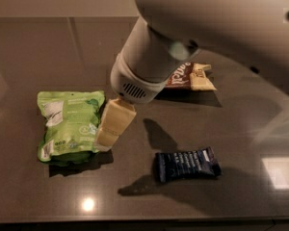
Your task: Move green rice chip bag near brown chip bag
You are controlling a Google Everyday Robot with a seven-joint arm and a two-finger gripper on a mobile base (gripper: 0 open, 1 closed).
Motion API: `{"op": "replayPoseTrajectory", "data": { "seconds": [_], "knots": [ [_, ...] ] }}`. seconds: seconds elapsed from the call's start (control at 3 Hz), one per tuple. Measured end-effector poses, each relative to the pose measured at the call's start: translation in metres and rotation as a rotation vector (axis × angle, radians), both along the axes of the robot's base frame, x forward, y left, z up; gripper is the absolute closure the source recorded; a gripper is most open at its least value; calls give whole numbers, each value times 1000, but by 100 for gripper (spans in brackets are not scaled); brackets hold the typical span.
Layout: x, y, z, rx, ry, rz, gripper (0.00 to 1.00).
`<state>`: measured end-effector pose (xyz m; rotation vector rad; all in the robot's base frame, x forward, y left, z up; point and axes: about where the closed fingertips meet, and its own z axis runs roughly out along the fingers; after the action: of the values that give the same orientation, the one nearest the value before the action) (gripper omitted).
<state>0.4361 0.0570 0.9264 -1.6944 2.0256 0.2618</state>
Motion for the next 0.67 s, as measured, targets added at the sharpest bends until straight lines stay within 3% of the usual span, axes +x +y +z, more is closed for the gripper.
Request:
{"op": "replayPoseTrajectory", "data": {
  "seconds": [0.67],
  "knots": [
    [9, 67, -57, -2, 45, 75, 0]
  ]
}}
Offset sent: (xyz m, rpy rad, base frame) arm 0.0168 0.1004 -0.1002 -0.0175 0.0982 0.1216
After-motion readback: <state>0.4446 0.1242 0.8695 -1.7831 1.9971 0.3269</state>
